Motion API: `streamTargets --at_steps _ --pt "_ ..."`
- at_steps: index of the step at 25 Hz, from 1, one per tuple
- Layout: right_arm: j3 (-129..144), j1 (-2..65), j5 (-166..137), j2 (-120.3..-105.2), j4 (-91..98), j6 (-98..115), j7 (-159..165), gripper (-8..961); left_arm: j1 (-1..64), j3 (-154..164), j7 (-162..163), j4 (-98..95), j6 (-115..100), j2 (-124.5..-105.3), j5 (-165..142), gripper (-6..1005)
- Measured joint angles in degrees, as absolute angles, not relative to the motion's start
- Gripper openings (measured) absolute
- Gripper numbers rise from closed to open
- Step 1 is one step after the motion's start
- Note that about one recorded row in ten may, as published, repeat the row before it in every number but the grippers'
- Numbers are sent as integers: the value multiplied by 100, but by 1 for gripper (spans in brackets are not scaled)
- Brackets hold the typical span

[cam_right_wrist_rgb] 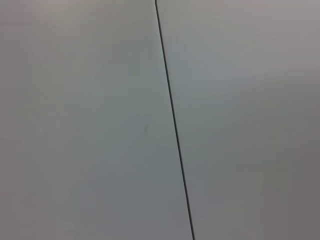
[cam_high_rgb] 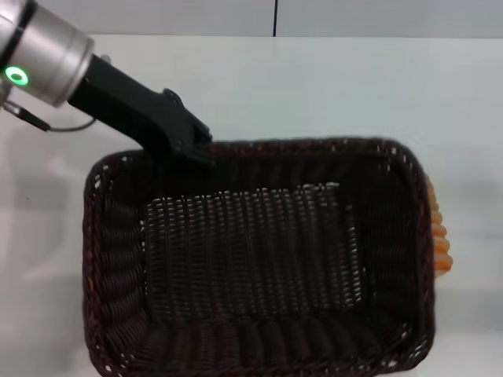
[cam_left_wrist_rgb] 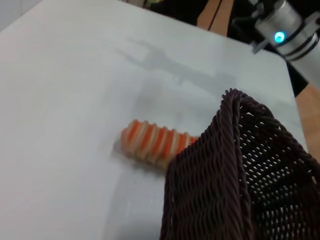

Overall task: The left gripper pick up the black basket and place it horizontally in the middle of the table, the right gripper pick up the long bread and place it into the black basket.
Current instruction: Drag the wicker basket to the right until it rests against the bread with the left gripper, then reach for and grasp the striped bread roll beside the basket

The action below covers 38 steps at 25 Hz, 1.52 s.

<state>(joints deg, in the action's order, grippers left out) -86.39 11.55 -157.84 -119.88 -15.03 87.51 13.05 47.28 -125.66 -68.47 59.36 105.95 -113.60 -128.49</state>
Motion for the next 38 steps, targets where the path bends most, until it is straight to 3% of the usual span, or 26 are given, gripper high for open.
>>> streamTargets --at_steps 11,26,38 --pt "-8587 1066 -15784 -11988 -1502 8920 1381 684 4680 -12288 -7352 5627 10480 -11486 -12949 262" --pt "-8318 972 -15792 -11983 -1503 9000 1526 678 4682 -13864 -7239 5808 9769 -11512 -12651 547" --pt "-7149 741 -15793 -11989 -1473 8856 2459 673 3139 -14939 -7903 5906 8387 -11411 -9706 574"
